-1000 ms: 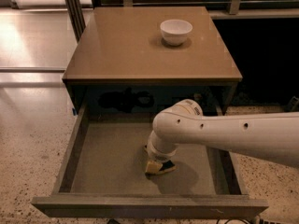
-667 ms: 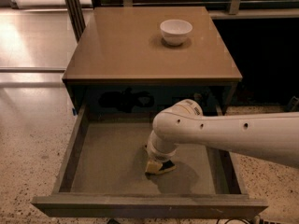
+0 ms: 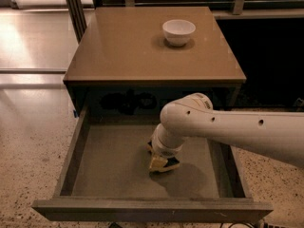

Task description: Pick sponge from top drawer and place on counter

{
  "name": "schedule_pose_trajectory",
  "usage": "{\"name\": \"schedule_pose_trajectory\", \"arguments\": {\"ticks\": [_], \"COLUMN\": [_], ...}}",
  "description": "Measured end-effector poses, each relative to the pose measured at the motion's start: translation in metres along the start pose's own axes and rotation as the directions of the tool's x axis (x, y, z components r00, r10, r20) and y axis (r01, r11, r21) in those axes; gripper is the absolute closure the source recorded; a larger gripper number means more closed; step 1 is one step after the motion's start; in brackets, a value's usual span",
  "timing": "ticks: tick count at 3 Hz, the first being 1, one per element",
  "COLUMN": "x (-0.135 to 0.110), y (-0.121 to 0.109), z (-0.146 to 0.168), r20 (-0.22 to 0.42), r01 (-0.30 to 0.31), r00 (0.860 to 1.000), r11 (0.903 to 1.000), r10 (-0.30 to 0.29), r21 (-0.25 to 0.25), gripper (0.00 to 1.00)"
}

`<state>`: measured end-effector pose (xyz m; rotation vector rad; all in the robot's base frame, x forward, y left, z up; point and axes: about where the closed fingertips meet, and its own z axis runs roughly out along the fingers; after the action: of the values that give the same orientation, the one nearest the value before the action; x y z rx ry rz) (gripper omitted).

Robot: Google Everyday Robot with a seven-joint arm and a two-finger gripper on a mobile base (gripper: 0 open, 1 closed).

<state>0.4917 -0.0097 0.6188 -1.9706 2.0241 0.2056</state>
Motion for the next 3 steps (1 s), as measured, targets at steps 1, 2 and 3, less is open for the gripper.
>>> {"name": "schedule_pose_trajectory", "arguments": {"ticks": [1, 2, 3], "x": [-0.013, -0.031, -0.039], "y": [-0.022, -0.043, -0.052], "z": [-0.076, -0.146, -0.184], "r20": [0.095, 0.171, 0.187], "r01": [0.014, 0.107, 0.152], "r00": [0.995, 0.98, 0.971], "r11": [0.9999, 0.9943, 0.9884], "r10": [-0.014, -0.105, -0.15], "r21": [0.007, -0.001, 0.002], "gripper": [1.0, 1.0, 1.0]}}
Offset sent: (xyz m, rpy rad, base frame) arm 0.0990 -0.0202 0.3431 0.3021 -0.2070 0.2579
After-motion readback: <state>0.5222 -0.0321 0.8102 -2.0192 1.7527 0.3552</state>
